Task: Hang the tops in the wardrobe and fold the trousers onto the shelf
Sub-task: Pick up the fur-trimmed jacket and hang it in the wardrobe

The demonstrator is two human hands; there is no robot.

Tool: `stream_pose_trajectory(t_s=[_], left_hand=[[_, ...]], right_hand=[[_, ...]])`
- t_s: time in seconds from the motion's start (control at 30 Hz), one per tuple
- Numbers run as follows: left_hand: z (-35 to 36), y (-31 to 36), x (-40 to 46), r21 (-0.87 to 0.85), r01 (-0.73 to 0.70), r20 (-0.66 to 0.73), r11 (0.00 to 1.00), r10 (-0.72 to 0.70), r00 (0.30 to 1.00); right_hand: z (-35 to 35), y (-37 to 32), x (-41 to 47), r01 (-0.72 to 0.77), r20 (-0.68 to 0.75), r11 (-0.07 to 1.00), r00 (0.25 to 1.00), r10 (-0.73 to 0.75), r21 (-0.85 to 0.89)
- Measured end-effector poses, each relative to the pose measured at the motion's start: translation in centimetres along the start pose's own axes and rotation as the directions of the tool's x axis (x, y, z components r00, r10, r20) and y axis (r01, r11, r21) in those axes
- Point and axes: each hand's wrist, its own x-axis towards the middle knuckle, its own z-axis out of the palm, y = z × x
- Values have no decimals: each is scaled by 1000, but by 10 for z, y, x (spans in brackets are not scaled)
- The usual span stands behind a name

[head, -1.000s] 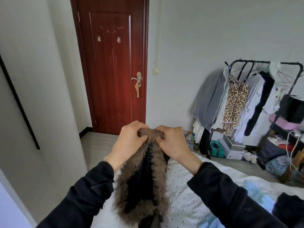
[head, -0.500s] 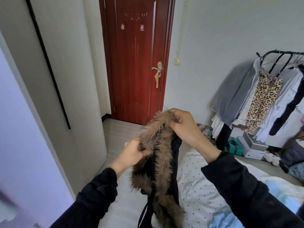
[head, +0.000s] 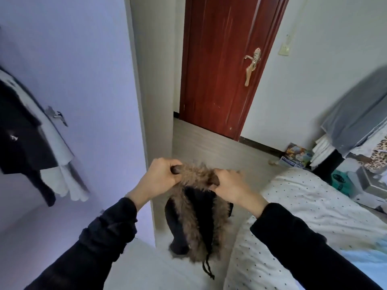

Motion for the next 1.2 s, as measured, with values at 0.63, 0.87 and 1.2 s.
stream_pose_trajectory(t_s=[0.63,0.87,1.2], left_hand=[[-218,-155,-175,290,640,-701,712,-297,648],[-298,-177,-218,347,852,-811,393,-331,483],[-374,-228,-251,126,732,-671,669,-487,560]], right_hand=[[-9,-308,65,683,-596,710,646,-477,171],[4,-397,101,716,-513,698,607,-607,22],[73,-519,179,803,-218,595,577,-787,-21]])
